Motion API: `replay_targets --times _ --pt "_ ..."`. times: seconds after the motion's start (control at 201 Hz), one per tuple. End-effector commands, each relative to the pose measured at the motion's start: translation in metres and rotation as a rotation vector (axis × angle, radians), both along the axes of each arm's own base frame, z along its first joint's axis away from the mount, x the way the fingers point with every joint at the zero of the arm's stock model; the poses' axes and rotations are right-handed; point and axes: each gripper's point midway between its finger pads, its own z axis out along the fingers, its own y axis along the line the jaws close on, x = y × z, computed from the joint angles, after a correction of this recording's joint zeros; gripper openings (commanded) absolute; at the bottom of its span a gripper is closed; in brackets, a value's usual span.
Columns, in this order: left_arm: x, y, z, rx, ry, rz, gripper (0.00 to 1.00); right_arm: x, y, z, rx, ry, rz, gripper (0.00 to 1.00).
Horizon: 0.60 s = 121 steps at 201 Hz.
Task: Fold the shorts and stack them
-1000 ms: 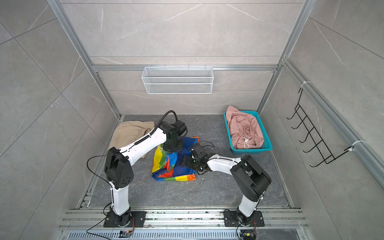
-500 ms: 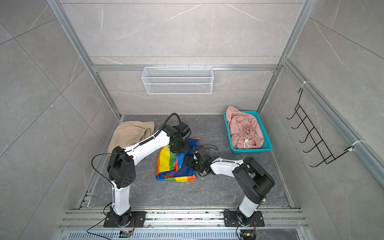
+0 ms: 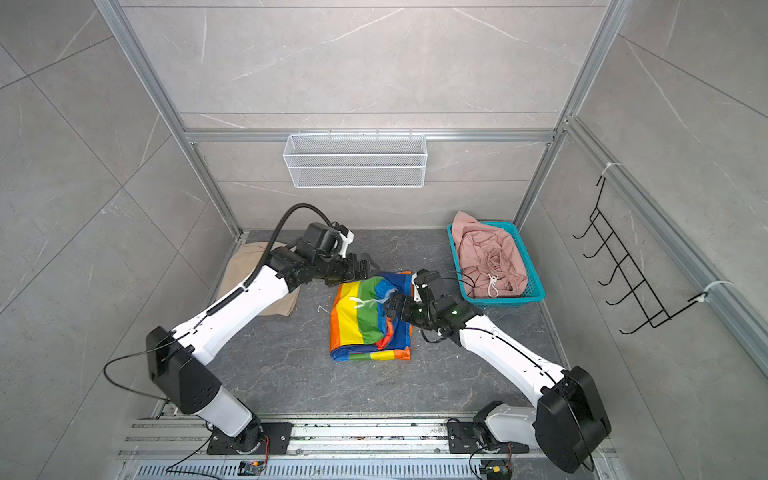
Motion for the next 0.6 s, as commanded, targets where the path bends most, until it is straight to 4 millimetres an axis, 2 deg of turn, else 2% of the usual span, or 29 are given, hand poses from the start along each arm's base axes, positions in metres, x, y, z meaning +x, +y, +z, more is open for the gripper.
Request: replay_targets --times 0.0,0.075,0.209,0.269,0.374,0.458,0.513,0.598 --pt "-0.007 -0.027 -0.010 -0.126 0.045 -0.078 1.00 0.005 -0.002 -0.012 -0.076 0.039 0.012 0.99" --pt "-0.006 -0.019 -0.013 -0.126 0.033 -0.033 1.00 0.013 0.002 -0.008 -0.087 0.047 0.012 1.00" --pt "0.005 0.027 -0.027 -0.172 0.040 0.129 1.00 0.024 0.007 -0.014 -0.143 0.053 0.005 0.99" --pt "0.009 0.039 -0.044 -0.242 0.086 0.179 1.00 0.026 0.017 -0.022 -0.124 0.075 0.020 0.99" --pt "0.004 0.042 -0.083 -0.284 0.159 0.234 1.00 0.022 0.041 -0.037 -0.031 0.112 0.052 0.99" --pt "-0.002 0.047 -0.116 -0.309 0.217 0.288 0.99 0.016 0.052 -0.054 -0.011 0.148 0.072 0.99" --pt "-0.006 0.050 -0.133 -0.326 0.241 0.312 1.00 0.012 0.054 -0.071 -0.009 0.183 0.081 0.99" --pt "-0.017 0.053 -0.162 -0.278 0.283 0.331 1.00 0.006 0.045 -0.097 -0.044 0.232 0.075 0.99"
